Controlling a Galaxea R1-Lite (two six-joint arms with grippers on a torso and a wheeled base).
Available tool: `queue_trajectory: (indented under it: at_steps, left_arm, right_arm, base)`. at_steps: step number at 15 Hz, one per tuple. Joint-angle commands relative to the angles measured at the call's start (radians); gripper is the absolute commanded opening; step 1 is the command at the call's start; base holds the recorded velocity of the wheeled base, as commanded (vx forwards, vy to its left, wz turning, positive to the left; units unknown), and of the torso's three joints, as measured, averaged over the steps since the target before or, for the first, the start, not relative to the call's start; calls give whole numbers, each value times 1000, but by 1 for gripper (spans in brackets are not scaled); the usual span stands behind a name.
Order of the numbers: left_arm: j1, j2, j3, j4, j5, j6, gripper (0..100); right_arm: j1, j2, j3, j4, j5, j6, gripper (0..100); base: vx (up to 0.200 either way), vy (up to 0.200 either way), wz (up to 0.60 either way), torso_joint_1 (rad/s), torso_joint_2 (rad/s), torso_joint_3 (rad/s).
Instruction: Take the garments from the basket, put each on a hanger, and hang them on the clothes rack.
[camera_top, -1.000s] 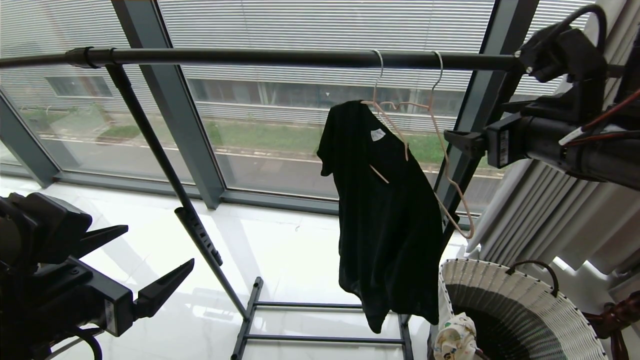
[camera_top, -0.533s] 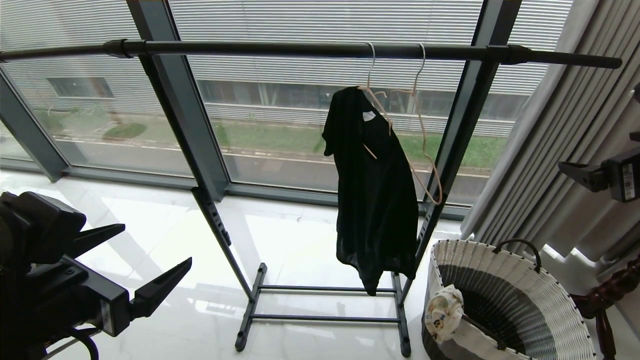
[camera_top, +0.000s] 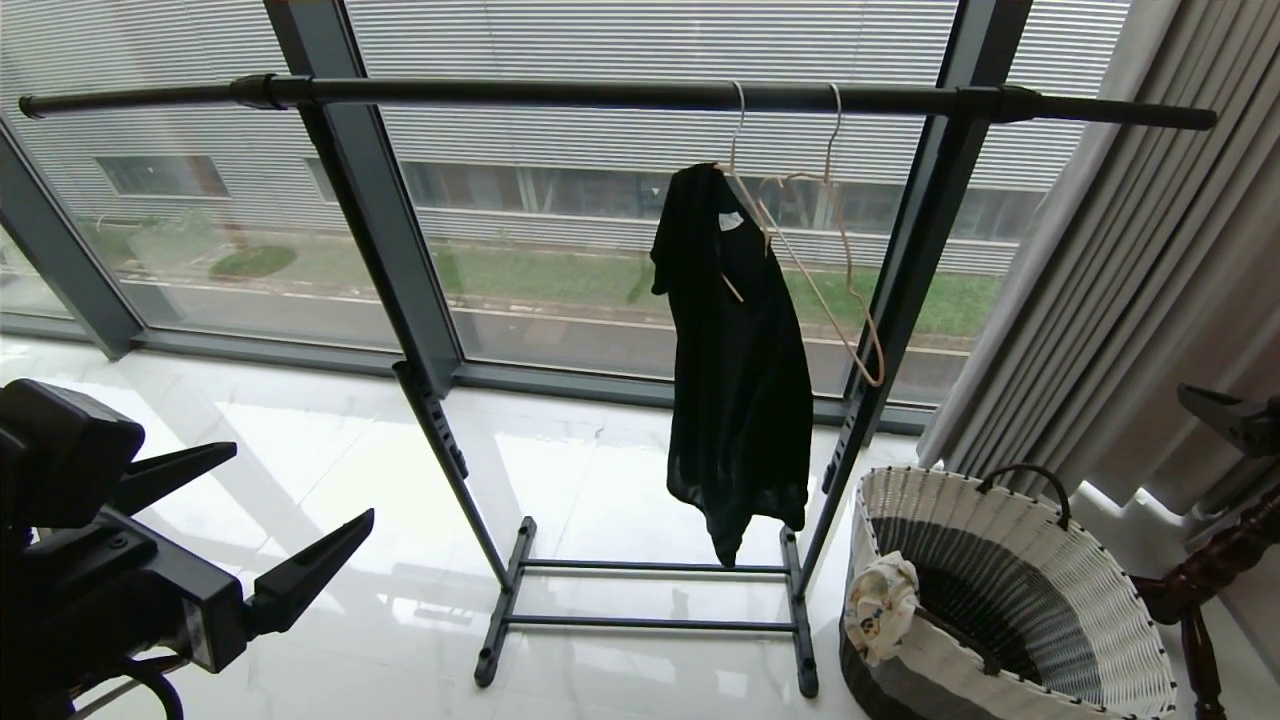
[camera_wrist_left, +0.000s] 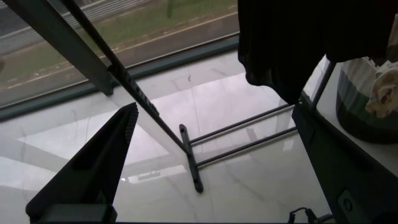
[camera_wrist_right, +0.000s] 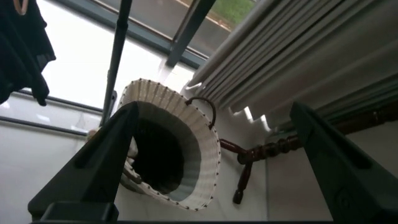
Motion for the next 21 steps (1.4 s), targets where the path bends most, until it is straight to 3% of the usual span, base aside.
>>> queue_trajectory:
  at_steps: [1,8,21]
  left_arm:
    - [11,-5,2,0,1,0,100]
    - [105,-16,45,0,2,1,100]
    - [107,-50,60,0,1,12,100]
  right_arm:
    - [-1,-21,19,-1,-1,-1,100]
    - [-1,-51,65,-1,-28,-31,100]
    - [-1,-107,169,-7,-28,-31,100]
  base:
    - [0,0,0,-110,251,144]
    - [0,0,0,-209,473,265]
    - [0,0,0,-178,471,295]
